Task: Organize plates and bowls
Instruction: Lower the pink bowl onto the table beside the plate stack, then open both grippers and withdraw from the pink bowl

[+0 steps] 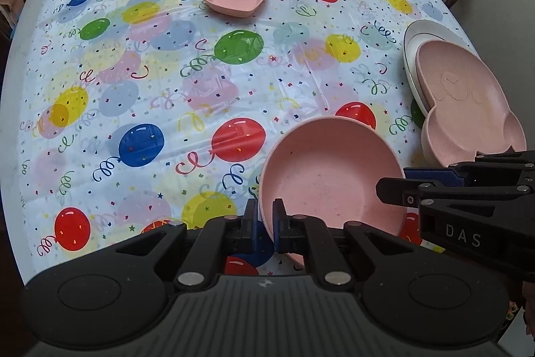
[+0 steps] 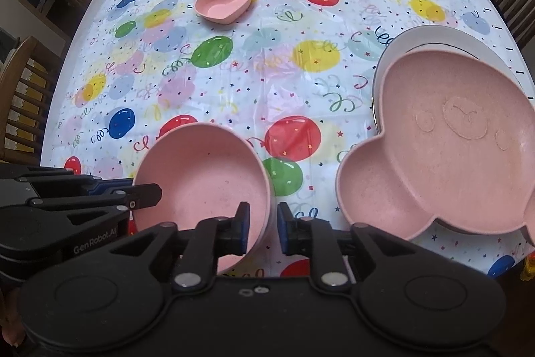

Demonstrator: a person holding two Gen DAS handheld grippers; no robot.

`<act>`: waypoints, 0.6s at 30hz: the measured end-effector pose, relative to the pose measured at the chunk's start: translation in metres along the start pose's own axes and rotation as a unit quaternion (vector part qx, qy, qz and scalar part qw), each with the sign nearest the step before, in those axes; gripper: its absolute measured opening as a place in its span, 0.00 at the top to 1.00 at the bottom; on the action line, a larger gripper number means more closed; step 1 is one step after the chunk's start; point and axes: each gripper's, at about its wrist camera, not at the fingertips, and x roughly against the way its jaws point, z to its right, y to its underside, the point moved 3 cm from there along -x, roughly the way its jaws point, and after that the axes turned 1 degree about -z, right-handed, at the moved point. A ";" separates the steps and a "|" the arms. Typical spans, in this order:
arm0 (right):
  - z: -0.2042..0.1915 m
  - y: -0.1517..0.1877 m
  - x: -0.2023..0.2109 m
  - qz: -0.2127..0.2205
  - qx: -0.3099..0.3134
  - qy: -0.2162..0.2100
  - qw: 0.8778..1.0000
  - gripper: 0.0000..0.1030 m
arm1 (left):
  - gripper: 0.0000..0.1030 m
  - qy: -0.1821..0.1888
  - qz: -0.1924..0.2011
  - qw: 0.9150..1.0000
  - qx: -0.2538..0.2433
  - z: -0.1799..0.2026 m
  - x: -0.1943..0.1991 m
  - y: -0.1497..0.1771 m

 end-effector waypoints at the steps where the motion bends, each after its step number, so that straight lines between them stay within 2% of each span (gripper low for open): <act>1: 0.000 0.000 0.001 0.001 0.000 0.000 1.000 0.80 | 0.92 0.001 0.001 1.000 -0.001 0.000 0.002 0.000; 8: -0.004 -0.005 0.018 0.019 0.001 -0.006 1.000 0.75 | 0.92 0.007 0.027 1.000 -0.015 0.000 0.022 -0.004; 18: -0.009 -0.024 0.047 0.060 0.002 -0.005 0.998 0.67 | 0.91 0.014 0.083 0.996 -0.019 -0.002 0.056 -0.025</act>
